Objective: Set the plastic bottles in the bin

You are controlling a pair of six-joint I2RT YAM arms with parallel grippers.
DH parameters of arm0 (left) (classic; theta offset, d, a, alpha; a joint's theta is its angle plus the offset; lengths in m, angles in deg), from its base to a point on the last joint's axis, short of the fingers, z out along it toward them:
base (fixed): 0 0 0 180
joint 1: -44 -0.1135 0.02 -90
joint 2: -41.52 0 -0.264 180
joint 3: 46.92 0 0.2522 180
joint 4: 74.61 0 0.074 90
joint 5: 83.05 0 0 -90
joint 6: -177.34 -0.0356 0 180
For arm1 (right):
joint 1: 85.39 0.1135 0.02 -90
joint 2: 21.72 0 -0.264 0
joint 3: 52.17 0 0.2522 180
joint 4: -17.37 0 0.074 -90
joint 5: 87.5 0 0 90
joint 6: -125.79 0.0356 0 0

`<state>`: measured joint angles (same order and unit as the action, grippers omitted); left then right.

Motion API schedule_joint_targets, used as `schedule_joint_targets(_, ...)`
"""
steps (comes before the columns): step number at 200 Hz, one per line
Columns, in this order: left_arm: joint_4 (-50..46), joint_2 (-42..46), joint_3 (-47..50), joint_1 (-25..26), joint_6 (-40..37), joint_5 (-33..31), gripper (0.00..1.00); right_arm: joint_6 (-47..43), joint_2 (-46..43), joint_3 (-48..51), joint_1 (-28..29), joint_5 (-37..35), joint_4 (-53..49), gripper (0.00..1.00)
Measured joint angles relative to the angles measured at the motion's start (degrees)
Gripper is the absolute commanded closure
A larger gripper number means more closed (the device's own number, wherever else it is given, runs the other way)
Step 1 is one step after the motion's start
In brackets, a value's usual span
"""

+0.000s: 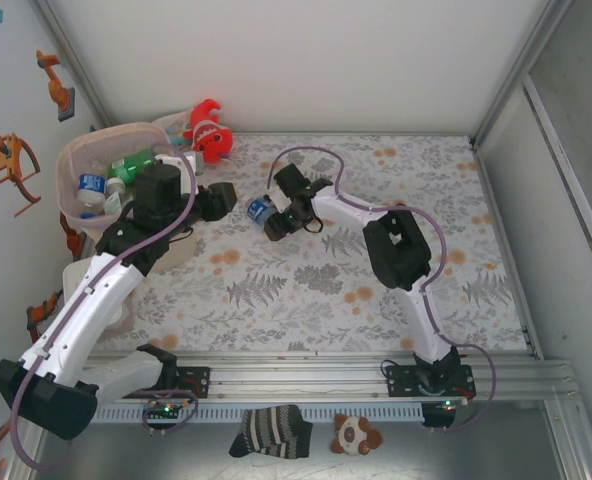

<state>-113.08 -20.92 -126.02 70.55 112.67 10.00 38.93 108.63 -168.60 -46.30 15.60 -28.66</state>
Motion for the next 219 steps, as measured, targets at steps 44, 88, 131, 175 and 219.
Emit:
schedule_joint_targets(44,-1.5,-0.7,-1.4,-1.7,0.3,-0.2,0.3,1.0,-5.3,5.9,0.0,0.7,2.1,0.46)
schedule_joint_targets(88,-1.3,-1.7,-1.5,-4.9,4.3,4.0,0.27,3.0,-17.2,12.5,0.0,0.8,5.6,0.46)
schedule_joint_targets(131,3.5,-1.7,-1.5,-5.7,9.1,9.9,0.25,5.2,-29.3,16.8,0.0,1.3,9.9,0.47)
schedule_joint_targets(175,12.3,-2.2,-1.5,-5.6,13.1,18.6,0.18,7.0,-36.9,17.2,0.1,2.8,11.4,0.47)
schedule_joint_targets(219,18.1,-4.8,-1.6,-3.0,15.7,22.8,0.09,7.3,-40.8,16.5,1.8,3.4,11.5,0.47)
